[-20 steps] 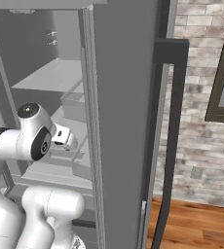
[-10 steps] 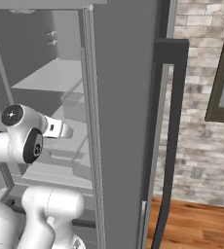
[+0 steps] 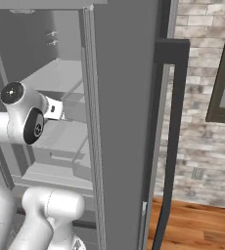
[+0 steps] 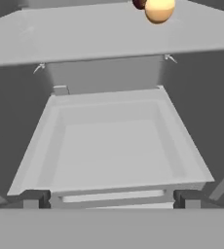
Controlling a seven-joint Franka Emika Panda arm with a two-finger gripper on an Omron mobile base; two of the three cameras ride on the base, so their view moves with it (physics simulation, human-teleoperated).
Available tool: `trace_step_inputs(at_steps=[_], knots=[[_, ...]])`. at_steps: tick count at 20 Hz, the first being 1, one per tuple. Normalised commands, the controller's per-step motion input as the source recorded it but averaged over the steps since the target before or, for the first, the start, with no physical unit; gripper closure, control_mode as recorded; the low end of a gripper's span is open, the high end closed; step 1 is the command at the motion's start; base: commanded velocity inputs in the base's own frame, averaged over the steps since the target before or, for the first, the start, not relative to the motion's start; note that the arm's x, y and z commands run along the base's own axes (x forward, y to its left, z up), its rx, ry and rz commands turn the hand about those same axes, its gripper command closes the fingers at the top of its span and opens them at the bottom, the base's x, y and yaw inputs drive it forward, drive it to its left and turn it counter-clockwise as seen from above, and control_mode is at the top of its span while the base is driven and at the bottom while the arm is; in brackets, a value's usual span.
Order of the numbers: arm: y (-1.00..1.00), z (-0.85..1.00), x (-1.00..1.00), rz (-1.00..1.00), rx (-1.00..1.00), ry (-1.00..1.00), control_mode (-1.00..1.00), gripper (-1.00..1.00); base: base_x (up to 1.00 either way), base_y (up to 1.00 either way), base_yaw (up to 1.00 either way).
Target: Pick the egg and butter from the fridge and place them by the bowl for mixing.
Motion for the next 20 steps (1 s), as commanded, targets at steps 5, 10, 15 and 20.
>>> trace_step_inputs(at_steps=[5, 10, 15, 20], knots=[[-0.14, 0.57, 0.11, 0.00, 0.00, -0.01, -1.00, -1.00, 0.00, 0.00, 0.00], [-0.13, 0.48, 0.13, -0.04, 0.00, -0.06, -1.00, -1.00, 0.00, 0.00, 0.00], [-0.14, 0.49, 0.24, -0.06, 0.00, 0.00, -1.00, -1.00, 0.00, 0.00, 0.00], [-0.15, 0.33, 0.25, -0.03, -0.04, -0.03, -1.00, -1.00, 0.00, 0.00, 0.00]])
